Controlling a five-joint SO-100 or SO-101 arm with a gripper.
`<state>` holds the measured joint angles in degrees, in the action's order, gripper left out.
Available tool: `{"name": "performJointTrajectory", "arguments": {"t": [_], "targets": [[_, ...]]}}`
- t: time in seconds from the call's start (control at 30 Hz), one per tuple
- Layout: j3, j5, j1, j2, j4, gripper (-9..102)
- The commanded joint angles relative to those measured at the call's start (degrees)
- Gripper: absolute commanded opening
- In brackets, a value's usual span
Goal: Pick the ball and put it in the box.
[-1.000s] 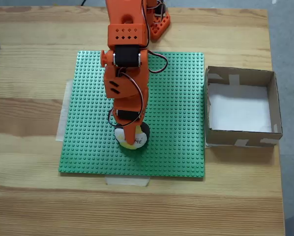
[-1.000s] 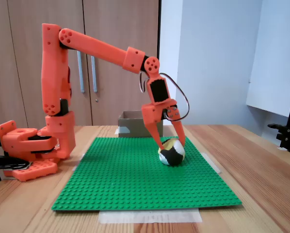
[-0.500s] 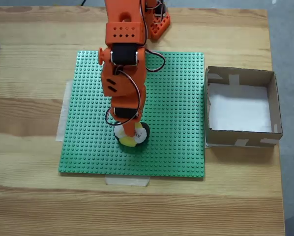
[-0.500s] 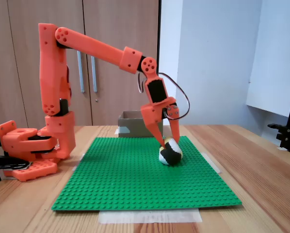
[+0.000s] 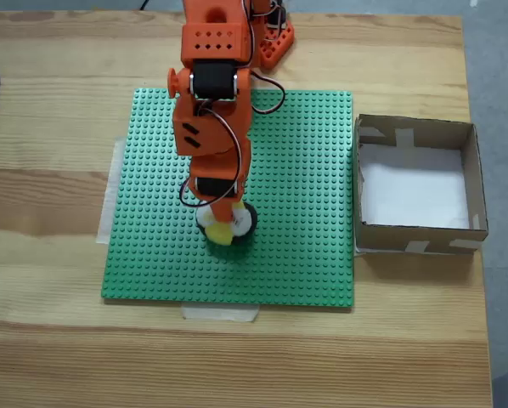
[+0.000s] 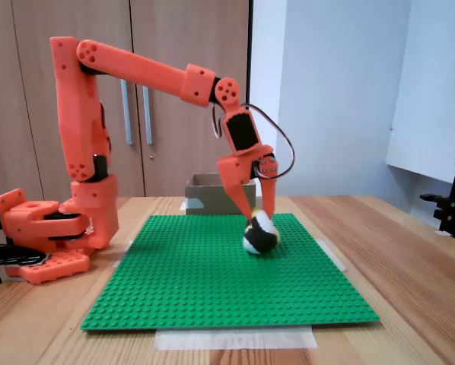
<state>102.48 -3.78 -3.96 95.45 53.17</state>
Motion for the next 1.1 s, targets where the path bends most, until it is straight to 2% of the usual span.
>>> {"name": "performJointTrajectory", "arguments": {"t": [0.0, 0.47, 1.07], "targets": [[-0.8, -0.3, 0.1, 4.7, 0.8, -1], [-4.1, -1.1, -1.0, 11.2, 4.7, -1], [-6.7, -3.9, -15.1, 23.2, 8.1, -1]]}}
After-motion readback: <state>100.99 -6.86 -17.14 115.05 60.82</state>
